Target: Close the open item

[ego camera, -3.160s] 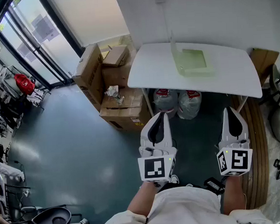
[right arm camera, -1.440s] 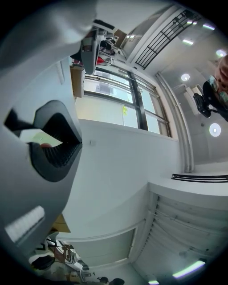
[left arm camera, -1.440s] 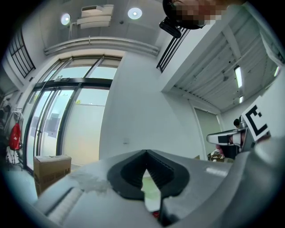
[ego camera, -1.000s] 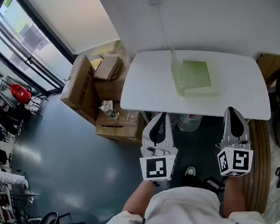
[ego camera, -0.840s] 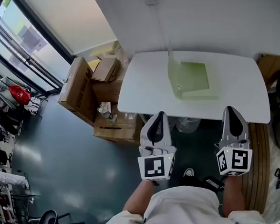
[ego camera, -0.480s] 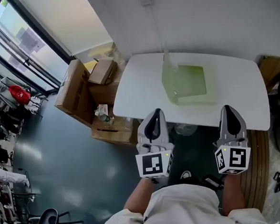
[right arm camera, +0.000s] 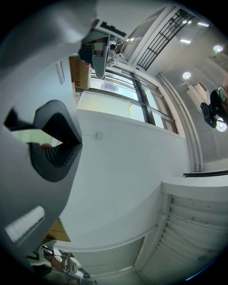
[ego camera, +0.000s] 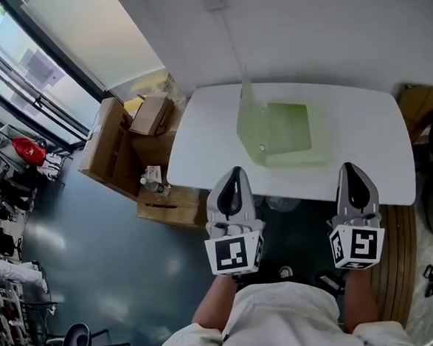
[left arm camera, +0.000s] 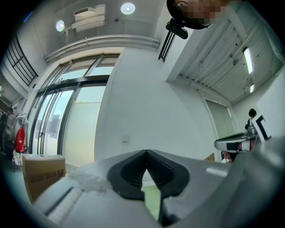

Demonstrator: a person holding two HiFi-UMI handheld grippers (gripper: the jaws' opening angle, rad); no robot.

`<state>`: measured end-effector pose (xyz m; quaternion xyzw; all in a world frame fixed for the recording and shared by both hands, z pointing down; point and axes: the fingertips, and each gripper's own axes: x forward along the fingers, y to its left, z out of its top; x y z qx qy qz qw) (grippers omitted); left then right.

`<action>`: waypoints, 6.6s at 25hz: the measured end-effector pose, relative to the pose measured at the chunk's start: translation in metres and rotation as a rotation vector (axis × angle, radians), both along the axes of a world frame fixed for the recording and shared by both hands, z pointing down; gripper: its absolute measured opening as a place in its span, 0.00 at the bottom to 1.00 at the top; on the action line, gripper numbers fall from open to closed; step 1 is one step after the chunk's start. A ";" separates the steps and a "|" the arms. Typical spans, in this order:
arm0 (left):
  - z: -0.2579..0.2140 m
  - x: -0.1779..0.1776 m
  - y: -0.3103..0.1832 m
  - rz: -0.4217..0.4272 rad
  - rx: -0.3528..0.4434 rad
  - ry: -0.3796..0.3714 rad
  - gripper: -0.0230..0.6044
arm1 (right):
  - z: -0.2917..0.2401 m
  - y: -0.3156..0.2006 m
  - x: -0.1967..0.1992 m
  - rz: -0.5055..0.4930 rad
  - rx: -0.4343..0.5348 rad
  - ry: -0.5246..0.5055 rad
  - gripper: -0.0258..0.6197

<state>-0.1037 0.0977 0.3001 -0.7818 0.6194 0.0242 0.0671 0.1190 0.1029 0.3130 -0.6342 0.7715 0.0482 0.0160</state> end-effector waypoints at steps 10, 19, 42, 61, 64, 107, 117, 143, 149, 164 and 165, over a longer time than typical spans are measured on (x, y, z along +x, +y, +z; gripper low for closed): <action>0.008 0.001 -0.033 0.020 0.000 0.020 0.04 | 0.009 -0.029 0.003 0.026 -0.002 0.010 0.04; 0.006 -0.016 -0.099 0.013 0.008 0.051 0.04 | 0.007 -0.097 -0.013 0.015 -0.002 0.049 0.04; 0.012 -0.069 -0.249 0.029 -0.052 0.071 0.04 | 0.010 -0.250 -0.061 0.008 -0.039 0.079 0.04; 0.010 -0.050 -0.296 -0.009 -0.081 0.023 0.04 | -0.001 -0.303 -0.030 -0.037 -0.014 0.038 0.04; 0.017 -0.056 -0.302 -0.014 -0.099 0.015 0.04 | 0.002 -0.307 -0.025 -0.041 -0.019 0.033 0.04; 0.141 0.045 -0.326 0.445 -0.407 -0.109 0.04 | 0.038 -0.303 0.005 0.018 -0.111 0.060 0.04; 0.154 0.074 -0.321 0.491 -0.441 -0.116 0.04 | 0.042 -0.298 0.026 0.059 -0.123 0.054 0.04; 0.204 0.134 -0.313 0.527 -0.549 -0.133 0.04 | 0.053 -0.288 0.063 0.112 -0.153 0.053 0.04; 0.218 0.145 -0.312 0.525 -0.584 -0.130 0.04 | 0.056 -0.284 0.073 0.128 -0.158 0.050 0.04; 0.239 0.168 -0.311 0.538 -0.620 -0.143 0.04 | 0.057 -0.277 0.090 0.153 -0.163 0.055 0.04; 0.241 0.170 -0.311 0.539 -0.623 -0.143 0.04 | 0.057 -0.277 0.091 0.155 -0.164 0.055 0.04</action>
